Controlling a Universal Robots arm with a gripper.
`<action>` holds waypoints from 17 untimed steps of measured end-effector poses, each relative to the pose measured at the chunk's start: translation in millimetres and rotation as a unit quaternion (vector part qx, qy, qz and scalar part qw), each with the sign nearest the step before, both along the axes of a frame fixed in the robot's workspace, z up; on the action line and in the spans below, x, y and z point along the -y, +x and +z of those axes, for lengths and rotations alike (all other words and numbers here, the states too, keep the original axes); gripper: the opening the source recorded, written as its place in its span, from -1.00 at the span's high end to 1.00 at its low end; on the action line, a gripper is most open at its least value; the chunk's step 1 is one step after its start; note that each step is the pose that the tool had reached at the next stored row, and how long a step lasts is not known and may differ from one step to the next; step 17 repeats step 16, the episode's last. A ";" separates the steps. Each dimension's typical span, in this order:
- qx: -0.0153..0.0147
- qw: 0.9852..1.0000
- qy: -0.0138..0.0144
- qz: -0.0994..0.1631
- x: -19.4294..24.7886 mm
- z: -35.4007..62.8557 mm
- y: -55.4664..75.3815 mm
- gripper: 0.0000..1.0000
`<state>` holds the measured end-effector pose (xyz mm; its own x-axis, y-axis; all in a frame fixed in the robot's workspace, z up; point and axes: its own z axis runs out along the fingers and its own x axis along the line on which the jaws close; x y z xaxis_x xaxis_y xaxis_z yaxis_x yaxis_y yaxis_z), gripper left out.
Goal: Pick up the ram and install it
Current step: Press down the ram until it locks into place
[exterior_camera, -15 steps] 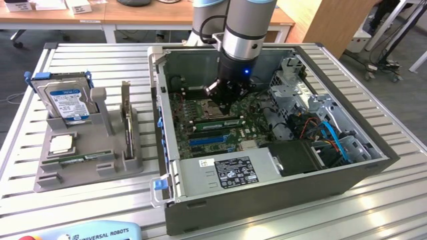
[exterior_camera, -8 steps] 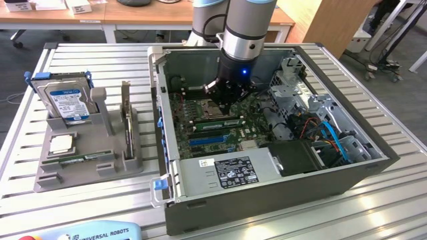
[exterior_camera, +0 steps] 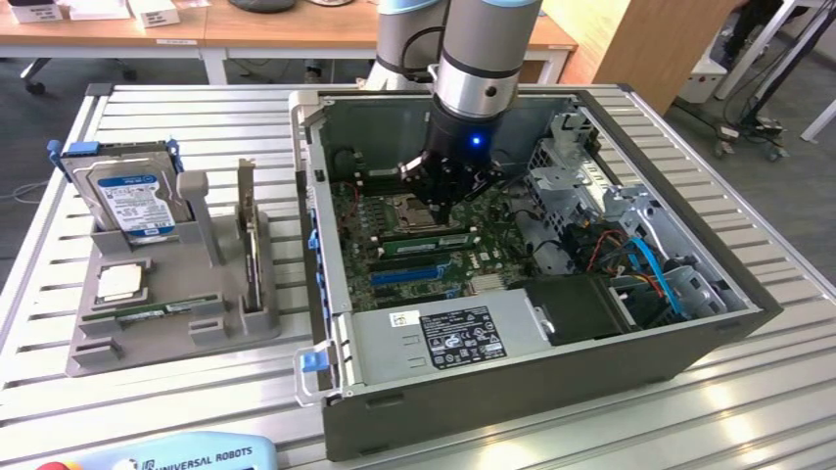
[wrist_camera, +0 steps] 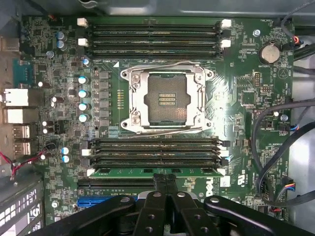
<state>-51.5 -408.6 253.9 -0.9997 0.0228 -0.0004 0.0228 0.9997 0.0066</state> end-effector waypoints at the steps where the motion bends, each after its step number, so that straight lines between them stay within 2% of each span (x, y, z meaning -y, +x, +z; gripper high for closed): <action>1: 0.000 1.000 0.000 0.000 0.0 0.0 0.1 0.80; 17: 0.000 1.000 0.000 -0.004 0.0 0.0 1.9 0.80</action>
